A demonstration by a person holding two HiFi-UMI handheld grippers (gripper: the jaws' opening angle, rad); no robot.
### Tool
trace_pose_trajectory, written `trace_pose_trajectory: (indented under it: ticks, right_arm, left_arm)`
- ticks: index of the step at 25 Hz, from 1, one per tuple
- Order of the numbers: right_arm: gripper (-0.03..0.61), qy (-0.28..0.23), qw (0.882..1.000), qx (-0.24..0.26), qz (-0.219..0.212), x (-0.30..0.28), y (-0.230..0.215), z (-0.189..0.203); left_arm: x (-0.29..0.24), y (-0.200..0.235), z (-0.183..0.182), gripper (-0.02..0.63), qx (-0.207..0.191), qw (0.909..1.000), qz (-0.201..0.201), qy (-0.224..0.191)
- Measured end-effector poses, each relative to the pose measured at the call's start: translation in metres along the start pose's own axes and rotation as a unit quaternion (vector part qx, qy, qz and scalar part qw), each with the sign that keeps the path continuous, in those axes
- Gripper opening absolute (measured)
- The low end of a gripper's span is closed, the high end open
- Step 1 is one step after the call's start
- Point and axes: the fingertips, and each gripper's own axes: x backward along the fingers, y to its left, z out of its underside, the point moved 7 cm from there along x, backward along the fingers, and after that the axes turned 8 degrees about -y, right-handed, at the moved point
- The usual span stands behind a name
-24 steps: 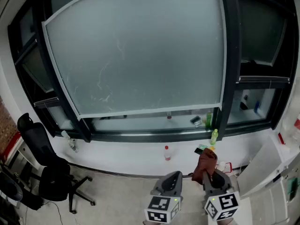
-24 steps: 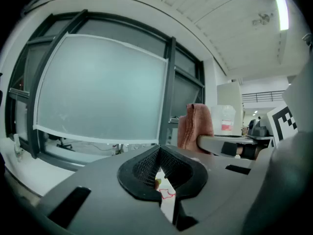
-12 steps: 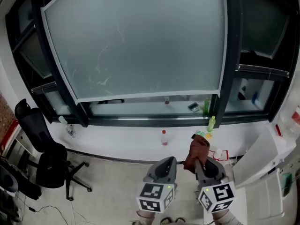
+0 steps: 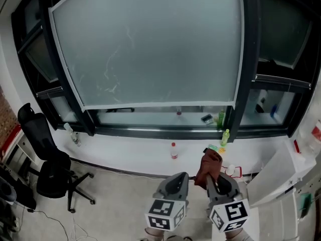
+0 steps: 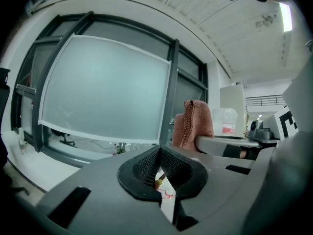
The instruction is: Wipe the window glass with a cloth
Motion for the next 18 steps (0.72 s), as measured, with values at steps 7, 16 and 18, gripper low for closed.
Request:
trace_pose_trajectory:
  ticks: [7, 16, 18]
  right_arm:
    - [0.048, 0.005, 1.000, 0.004, -0.008, -0.013, -0.015, 0.008]
    - [0.048, 0.024, 1.000, 0.015, -0.002, -0.065, -0.053, 0.033]
    - [0.048, 0.023, 1.000, 0.015, 0.001, -0.085, -0.063, 0.039]
  left_arm:
    - [-0.018, 0.006, 0.007, 0.003, 0.004, 0.9999, -0.013, 0.005]
    - [-0.082, 0.038, 0.014, 0.003, 0.015, 0.9999, -0.006, 0.005]
    - [-0.103, 0.050, 0.015, 0.005, 0.013, 0.9999, -0.003, 0.003]
